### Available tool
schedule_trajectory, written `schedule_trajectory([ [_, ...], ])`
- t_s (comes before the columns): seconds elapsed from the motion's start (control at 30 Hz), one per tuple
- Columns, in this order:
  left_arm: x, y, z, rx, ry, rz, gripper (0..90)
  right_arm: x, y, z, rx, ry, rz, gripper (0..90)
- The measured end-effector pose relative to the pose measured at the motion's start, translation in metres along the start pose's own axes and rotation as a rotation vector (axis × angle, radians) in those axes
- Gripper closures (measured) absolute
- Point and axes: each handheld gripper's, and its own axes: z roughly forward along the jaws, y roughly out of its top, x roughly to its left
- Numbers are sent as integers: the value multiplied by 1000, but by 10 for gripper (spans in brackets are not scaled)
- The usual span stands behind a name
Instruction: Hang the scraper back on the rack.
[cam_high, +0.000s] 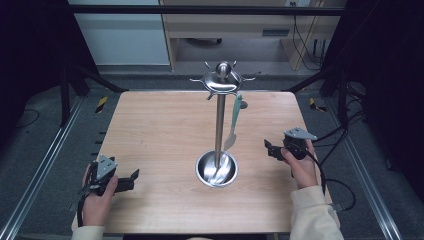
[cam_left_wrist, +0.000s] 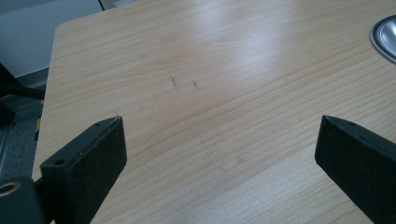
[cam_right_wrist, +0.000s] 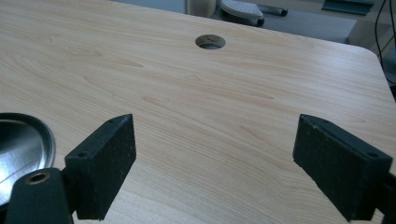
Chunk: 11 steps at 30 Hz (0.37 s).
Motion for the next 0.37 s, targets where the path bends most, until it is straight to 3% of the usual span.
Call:
schedule_trajectory([
  [0.27,3,0,8,-12,-6,30,20,3,-6,6,40,25,5,133],
  [0.37,1,-1,11,0,-15,48,19,3,-6,7,25,27,16,134],
])
